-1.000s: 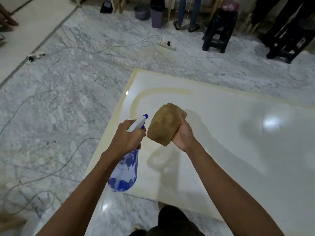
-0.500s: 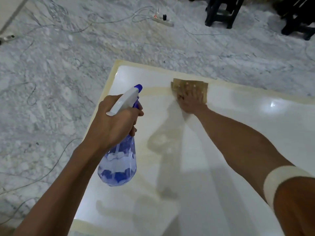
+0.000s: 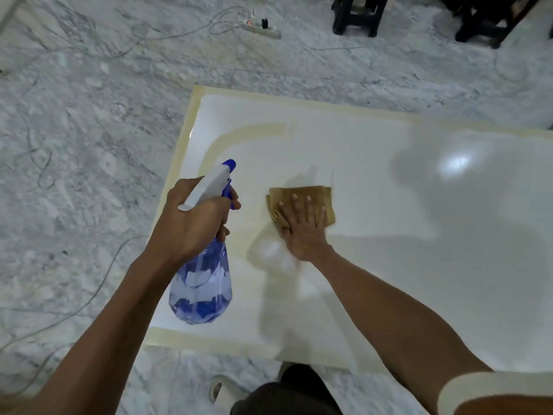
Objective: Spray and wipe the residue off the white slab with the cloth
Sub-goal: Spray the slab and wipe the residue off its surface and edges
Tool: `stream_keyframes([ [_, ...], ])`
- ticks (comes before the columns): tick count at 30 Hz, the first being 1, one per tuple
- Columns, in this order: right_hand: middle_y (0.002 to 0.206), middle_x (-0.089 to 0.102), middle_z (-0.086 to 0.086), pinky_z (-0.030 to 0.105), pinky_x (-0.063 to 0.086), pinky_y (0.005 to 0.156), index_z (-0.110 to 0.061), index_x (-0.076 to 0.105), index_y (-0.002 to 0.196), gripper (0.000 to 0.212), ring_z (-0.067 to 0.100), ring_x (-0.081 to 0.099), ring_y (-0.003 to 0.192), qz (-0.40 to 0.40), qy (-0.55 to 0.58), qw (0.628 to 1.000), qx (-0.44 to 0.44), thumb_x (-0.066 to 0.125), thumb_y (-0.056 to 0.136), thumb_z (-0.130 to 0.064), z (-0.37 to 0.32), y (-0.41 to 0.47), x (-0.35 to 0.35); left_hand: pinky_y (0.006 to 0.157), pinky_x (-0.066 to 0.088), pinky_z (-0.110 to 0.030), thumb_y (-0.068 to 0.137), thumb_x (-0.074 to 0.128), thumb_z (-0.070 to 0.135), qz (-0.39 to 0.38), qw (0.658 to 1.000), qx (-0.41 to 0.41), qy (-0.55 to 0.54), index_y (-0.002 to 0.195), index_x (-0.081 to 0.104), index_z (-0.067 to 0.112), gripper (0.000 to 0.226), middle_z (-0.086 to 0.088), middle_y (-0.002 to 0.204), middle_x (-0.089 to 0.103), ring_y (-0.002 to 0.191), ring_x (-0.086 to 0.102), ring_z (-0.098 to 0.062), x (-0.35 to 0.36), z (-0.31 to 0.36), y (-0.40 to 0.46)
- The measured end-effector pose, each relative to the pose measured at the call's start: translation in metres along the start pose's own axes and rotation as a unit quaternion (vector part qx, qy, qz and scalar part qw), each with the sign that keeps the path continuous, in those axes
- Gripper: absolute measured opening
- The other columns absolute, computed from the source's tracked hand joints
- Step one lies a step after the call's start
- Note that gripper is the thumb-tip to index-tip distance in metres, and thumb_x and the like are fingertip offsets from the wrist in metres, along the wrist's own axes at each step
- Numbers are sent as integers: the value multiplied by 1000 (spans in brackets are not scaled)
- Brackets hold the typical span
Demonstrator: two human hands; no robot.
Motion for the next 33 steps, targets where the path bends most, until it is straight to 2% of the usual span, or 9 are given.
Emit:
stream_keyframes([
  [6, 164, 24, 9, 67, 13, 114, -31, 19, 158, 64, 38, 16, 151, -42, 23, 999, 7, 29, 98, -53, -59, -149, 53, 60, 61, -46, 80, 53, 3, -20, 1000, 3, -2, 81, 69, 1, 16, -17, 85, 75, 39, 54, -16, -38, -44, -89],
  [11, 168, -1, -7, 49, -3, 123, -34, 12, 159, 62, 22, -6, 155, -92, 118, 988, 42, 10, 100, -50, -101, -216, 36, 58, 60, -45, 76, 53, 7, -47, 999, 2, -11, 81, 69, 1, 19, -16, 85, 75, 38, 53, -16, -56, -60, -128],
  [14, 125, 62, -2, 28, 33, 99, -24, 60, 126, 30, 16, 56, 121, 15, 380, 917, 123, 36, 109, -31, -95, -205, -31, 62, 60, -56, 85, 51, -6, -44, 999, 4, -10, 81, 68, -1, 18, -18, 87, 75, 38, 52, -16, -64, -57, -124],
  [16, 106, 66, 2, 29, 40, 85, -15, 67, 117, 36, 24, 64, 104, 66, 489, 846, 204, 41, 107, -38, -72, -172, -76, 64, 60, -56, 87, 51, -4, -39, 999, 11, -6, 81, 68, -2, 18, -16, 85, 75, 41, 54, -17, -67, -51, -110],
  [19, 119, 65, 8, 36, 47, 93, -6, 62, 126, 48, 26, 60, 110, 74, 527, 803, 266, 42, 105, -45, -33, -94, -127, 62, 61, -52, 90, 53, 0, -25, 999, 25, 3, 83, 70, -4, 18, -14, 79, 75, 41, 55, -17, -71, -34, -76],
  [25, 105, 64, 3, 29, 38, 75, -15, 58, 131, 44, 26, 60, 91, 145, 328, 926, 116, 31, 108, -39, -15, 95, -205, 56, 61, -42, 86, 50, -3, 6, 999, 34, 5, 84, 72, 4, 23, -1, 72, 74, 37, 54, -13, -76, -5, 8],
  [28, 133, 61, 16, 45, 49, 92, -27, 46, 144, 58, 37, 63, 108, 90, 169, 977, 88, 17, 102, -54, 2, 204, -178, 50, 59, -35, 86, 49, -4, 27, 999, 12, 14, 81, 72, 11, 27, 2, 63, 73, 36, 56, -17, -76, -19, 61],
  [31, 167, 5, 16, 56, 11, 122, -28, 12, 160, 56, 38, 12, 152, -25, 58, 996, 66, 18, 107, -45, -5, 258, -117, 39, 51, -24, 86, 53, -1, -41, 996, -70, 27, 78, 68, 25, 31, 3, 57, 71, 36, 63, -18, -81, -50, 110],
  [33, 167, -15, 7, 55, -11, 122, -33, -3, 159, 56, 32, -14, 154, -36, 15, 996, 78, 14, 107, -46, -15, 256, -92, 44, 53, -22, 80, 62, 11, -59, 994, -70, 60, 80, 66, 30, 20, 5, 63, 71, 41, 65, -8, -81, -57, 118],
])
Point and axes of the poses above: each hand's wrist, its own y-axis towards the middle knuckle, its own x-axis out of the palm, z = x × y, the point moved 2 cm from there along y, towards the middle knuckle
